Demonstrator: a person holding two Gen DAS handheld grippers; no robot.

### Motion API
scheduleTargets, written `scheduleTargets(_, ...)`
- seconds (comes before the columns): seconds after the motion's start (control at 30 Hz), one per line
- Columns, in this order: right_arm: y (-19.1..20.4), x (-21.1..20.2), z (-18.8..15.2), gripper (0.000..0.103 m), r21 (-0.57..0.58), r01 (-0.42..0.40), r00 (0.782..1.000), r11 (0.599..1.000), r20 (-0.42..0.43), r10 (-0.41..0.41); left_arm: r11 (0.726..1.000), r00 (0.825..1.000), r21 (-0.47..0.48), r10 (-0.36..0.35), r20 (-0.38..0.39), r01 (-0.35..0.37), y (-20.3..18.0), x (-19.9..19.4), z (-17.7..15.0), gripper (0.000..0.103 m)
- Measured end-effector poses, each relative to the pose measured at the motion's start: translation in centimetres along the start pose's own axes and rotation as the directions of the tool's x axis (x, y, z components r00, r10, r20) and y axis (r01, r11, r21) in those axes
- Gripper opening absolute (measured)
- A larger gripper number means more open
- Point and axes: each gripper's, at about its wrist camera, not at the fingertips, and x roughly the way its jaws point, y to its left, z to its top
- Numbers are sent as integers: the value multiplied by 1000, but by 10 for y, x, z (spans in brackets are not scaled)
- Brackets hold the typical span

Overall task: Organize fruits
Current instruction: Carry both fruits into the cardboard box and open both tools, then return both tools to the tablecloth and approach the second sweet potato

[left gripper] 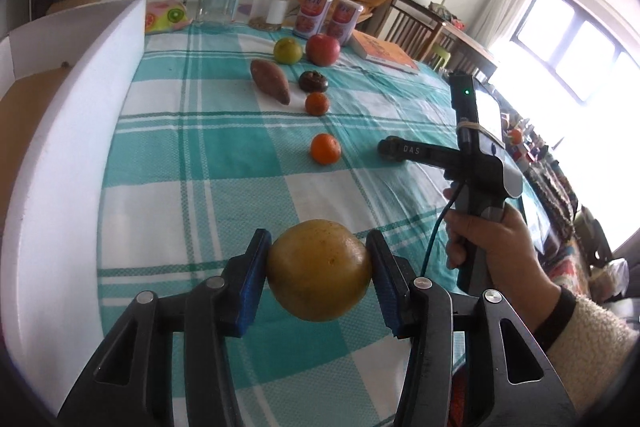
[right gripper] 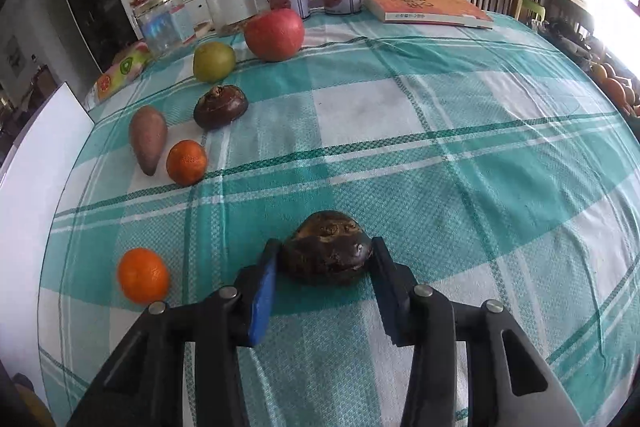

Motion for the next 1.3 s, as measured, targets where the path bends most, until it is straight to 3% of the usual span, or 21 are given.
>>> scheduleTargets(0.13,-28,-28,-16,44,149,-139,990,979,19,137,999,999,-40,-35,3,36,9,-28,-1,51)
scheduleTargets(0.23,-31,-50,-21,44,248,-277,959,928,17,282,995,997,-77,-64,33,66,18,-58,6,51)
scheduleTargets(0.3,-11,-64,-19,44,251,-364,928,897,16,372,993,996,-106,-42,78,51,31,-82,14,51)
scheduleTargets(0.37,28,-78,-18,44,216,-468,877,857,-4,480,991,991,-134,20,131,-3,49,-106,22,51)
scheduleTargets(0.43,79,-90,-20,44,166,-572,810,803,-45,585,982,979,-170,115,170,-86,73,-126,23,51)
scheduleTargets(0.53,165,-104,-34,44,81,-698,698,711,-145,701,941,951,-247,274,145,-234,115,-139,17,51)
scheduleTargets(0.6,219,-112,-50,44,14,-753,638,658,-229,735,905,934,-305,341,106,-295,143,-143,6,51)
scheduleTargets(0.63,244,-116,-58,44,-26,-769,621,639,-268,736,886,925,-330,371,86,-325,156,-146,0,51)
scheduleTargets(0.7,285,-122,-78,44,-111,-783,608,612,-339,717,855,907,-362,417,53,-372,174,-150,-12,51)
scheduleTargets(0.83,335,-115,-107,44,-221,-766,633,603,-417,652,811,881,-397,473,16,-429,191,-151,-27,51)
scheduleTargets(0.93,341,-104,-111,48,-223,-735,666,641,-420,617,781,854,-417,520,20,-465,192,-153,-30,54)
scheduleTargets(1.03,317,-106,-95,65,-201,-723,684,661,-344,643,774,830,-400,556,55,-491,182,-154,-23,75)
scheduleTargets(1.07,303,-110,-89,67,-202,-714,696,670,-308,649,776,823,-390,564,74,-496,175,-154,-20,84)
scheduleTargets(1.1,288,-114,-82,72,-215,-684,728,697,-265,633,782,819,-377,566,94,-497,168,-153,-17,86)
scheduleTargets(1.13,271,-119,-76,75,-230,-650,760,724,-215,614,793,821,-362,559,113,-490,159,-150,-13,86)
scheduleTargets(1.2,228,-125,-64,78,-216,-596,802,773,-117,586,827,842,-334,520,147,-452,141,-143,-6,86)
scheduleTargets(1.27,181,-128,-55,85,-187,-529,845,828,-30,534,872,875,-296,451,175,-390,118,-134,0,86)
scheduleTargets(1.3,156,-125,-53,90,-184,-465,879,866,18,476,897,895,-270,406,183,-351,104,-127,3,87)
